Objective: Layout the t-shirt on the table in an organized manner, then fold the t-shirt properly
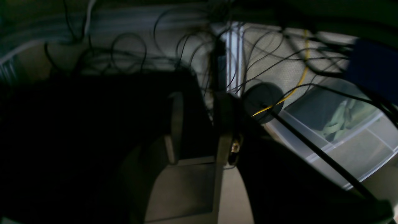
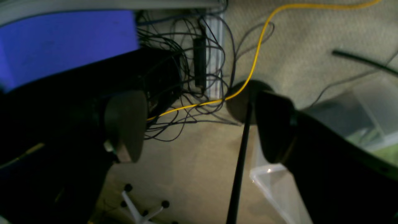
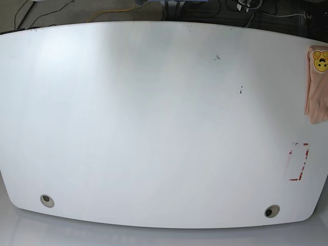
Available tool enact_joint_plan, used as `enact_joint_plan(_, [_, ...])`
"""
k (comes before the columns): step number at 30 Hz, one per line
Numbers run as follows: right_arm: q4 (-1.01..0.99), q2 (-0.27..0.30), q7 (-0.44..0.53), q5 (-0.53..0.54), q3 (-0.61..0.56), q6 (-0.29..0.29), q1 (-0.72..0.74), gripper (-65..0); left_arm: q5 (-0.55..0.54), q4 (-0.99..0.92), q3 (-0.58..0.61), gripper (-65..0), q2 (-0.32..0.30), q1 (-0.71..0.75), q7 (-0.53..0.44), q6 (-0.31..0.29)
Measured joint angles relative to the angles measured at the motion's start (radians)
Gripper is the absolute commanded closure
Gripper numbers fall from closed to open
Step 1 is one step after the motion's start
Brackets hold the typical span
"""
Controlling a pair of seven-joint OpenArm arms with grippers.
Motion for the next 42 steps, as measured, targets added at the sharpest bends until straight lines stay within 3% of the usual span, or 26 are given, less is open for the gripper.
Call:
enact_joint_plan(7, [-0.133, 0.013, 0.054, -0.002, 0.0, -0.042, 0.093, -51.8, -0.005, -0.209, -0.001, -15.6, 0.002, -0.146, -0.014, 0.0])
enact_joint_plan(18, [-0.367, 0.032, 0.058, -0.007, -0.003, -0.102, 0.241, -52.2, -0.002, -0.423, 0.029, -15.6, 0.0, -0.293, -0.011, 0.008])
enact_joint_plan(21, [-0.395, 0.039, 0.059, -0.037, -0.034, -0.108, 0.266, -52.3, -0.002, -0.46, 0.072, -15.6, 0.002, -0.316, -0.01, 0.048])
enact_joint_plan(26, [-0.399, 0.027, 0.06, -0.101, -0.075, -0.186, 0.288, -52.5, -0.002, -0.501, 0.124, -15.6, 0.011, -0.343, -0.01, 0.147])
enact_joint_plan(32, [-0.402, 0.014, 0.057, -0.103, -0.077, -0.234, 0.299, -52.5, -0.002, -0.504, 0.139, -15.6, 0.016, -0.348, -0.011, 0.167])
enact_joint_plan(42, [-0.401, 0.011, 0.062, -0.104, -0.146, -0.248, 0.322, -52.0, -0.002, -0.504, 0.142, -15.6, 0.034, -0.348, -0.011, 0.172])
